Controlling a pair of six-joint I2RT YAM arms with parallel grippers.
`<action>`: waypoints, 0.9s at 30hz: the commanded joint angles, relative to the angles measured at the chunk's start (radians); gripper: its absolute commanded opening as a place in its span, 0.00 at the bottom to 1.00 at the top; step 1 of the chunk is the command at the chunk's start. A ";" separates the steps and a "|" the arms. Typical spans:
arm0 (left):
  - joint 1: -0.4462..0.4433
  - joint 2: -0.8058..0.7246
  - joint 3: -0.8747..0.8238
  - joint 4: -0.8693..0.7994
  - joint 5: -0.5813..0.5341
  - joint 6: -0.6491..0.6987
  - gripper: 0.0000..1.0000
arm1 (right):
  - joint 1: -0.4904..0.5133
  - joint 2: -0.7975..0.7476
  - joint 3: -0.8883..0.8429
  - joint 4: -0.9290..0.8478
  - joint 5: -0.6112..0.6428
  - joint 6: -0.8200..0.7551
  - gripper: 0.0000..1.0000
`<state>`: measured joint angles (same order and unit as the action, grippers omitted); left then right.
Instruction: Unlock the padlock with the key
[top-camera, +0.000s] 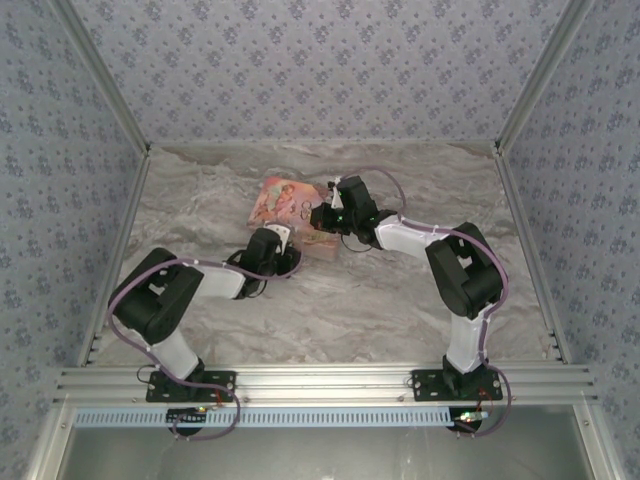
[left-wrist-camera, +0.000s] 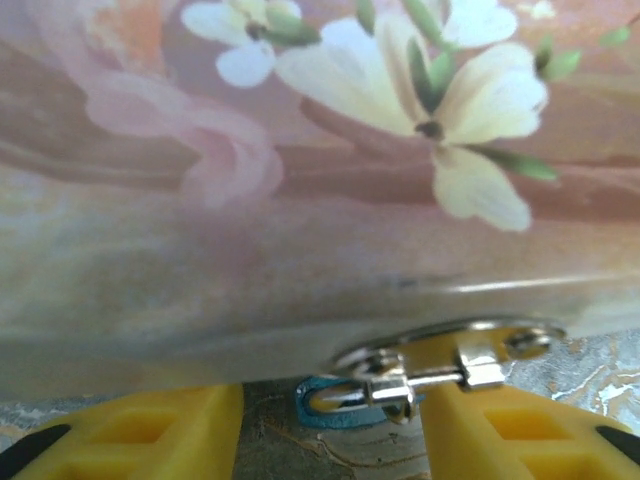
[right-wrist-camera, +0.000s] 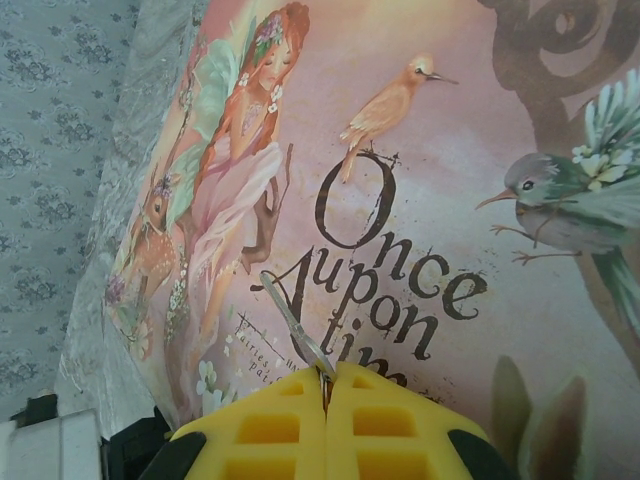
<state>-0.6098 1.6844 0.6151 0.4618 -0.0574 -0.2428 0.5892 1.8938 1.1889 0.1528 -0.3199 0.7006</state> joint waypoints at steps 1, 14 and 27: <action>-0.009 0.027 0.039 0.031 0.008 0.021 0.45 | 0.029 0.072 -0.043 -0.202 -0.005 0.018 0.00; -0.013 -0.026 0.040 -0.019 0.014 0.027 0.27 | 0.027 0.034 -0.048 -0.167 0.004 -0.009 0.00; -0.016 -0.102 0.145 -0.263 0.018 -0.088 0.25 | 0.006 -0.124 -0.133 -0.129 0.057 -0.058 0.00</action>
<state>-0.6250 1.6440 0.6941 0.2195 -0.0383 -0.2787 0.5945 1.8065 1.1065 0.1345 -0.3016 0.6743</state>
